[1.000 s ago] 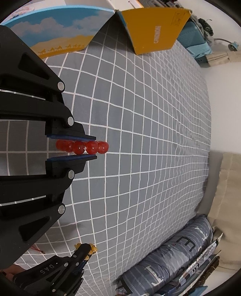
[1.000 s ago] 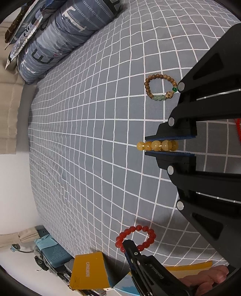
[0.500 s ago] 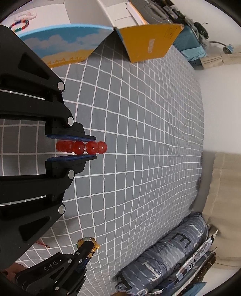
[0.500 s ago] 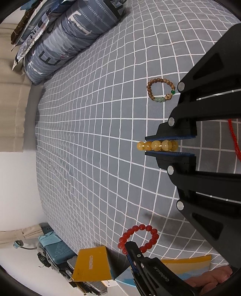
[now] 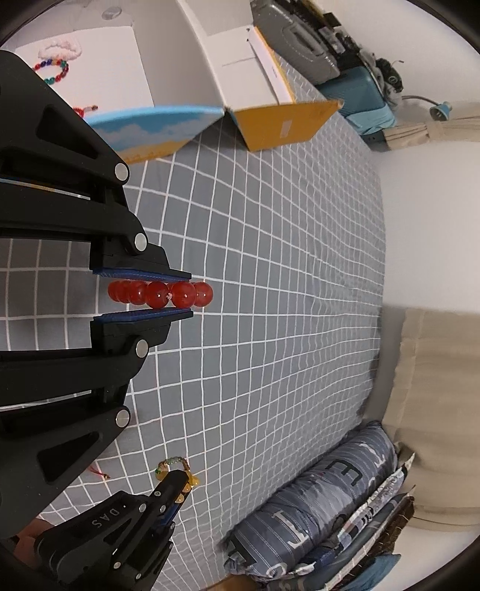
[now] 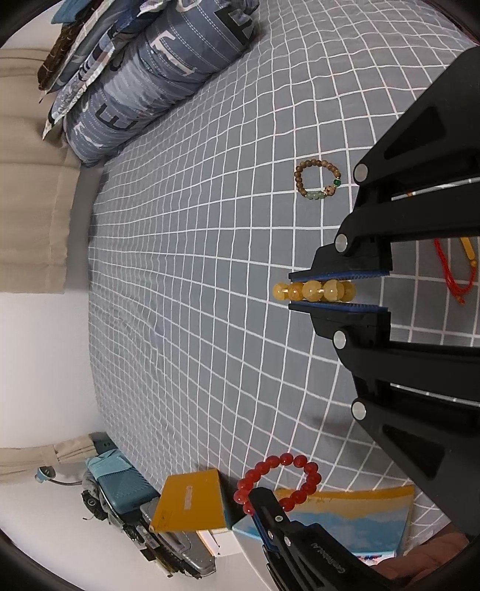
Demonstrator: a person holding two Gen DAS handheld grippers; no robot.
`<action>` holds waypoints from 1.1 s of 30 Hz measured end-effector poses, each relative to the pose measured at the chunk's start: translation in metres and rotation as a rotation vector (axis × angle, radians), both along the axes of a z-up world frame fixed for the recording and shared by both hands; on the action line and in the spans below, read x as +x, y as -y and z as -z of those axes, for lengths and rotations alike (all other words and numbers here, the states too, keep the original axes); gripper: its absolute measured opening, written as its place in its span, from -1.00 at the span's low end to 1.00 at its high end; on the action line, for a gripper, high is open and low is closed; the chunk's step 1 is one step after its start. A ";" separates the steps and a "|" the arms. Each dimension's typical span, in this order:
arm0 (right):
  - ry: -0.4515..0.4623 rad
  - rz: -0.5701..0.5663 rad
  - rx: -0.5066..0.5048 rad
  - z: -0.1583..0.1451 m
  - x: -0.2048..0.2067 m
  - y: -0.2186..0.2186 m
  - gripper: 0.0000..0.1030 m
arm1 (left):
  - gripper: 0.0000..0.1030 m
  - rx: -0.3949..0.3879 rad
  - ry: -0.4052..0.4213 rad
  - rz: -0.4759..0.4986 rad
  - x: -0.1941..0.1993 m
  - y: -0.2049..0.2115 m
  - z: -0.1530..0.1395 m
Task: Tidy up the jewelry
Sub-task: 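Carry both held bracelets over to the white box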
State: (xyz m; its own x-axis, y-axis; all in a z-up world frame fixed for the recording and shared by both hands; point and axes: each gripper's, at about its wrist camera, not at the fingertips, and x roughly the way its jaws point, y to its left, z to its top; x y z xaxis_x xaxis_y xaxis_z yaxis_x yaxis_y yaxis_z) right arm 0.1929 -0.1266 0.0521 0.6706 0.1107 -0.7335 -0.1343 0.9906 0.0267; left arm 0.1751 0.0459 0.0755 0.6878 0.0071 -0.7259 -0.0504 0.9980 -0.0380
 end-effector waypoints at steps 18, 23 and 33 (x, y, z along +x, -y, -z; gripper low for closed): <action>0.025 -0.082 0.032 -0.027 -0.023 -0.064 -0.83 | -0.75 0.031 0.066 -0.085 -0.060 -0.057 -0.046; 0.032 -0.118 0.046 -0.032 -0.027 -0.092 -0.83 | -0.75 0.036 0.076 -0.132 -0.074 -0.086 -0.052; 0.066 -0.227 0.069 -0.046 -0.047 -0.162 -0.83 | -0.75 0.057 0.068 -0.246 -0.101 -0.152 -0.050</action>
State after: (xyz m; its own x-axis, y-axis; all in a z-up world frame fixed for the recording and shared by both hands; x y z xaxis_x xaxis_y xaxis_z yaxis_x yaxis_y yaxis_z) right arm 0.1455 0.0354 0.0985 0.6687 0.3124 -0.6747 -0.3568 0.9309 0.0775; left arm 0.0739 0.1983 0.1258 0.7074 0.2198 -0.6718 -0.2909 0.9567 0.0066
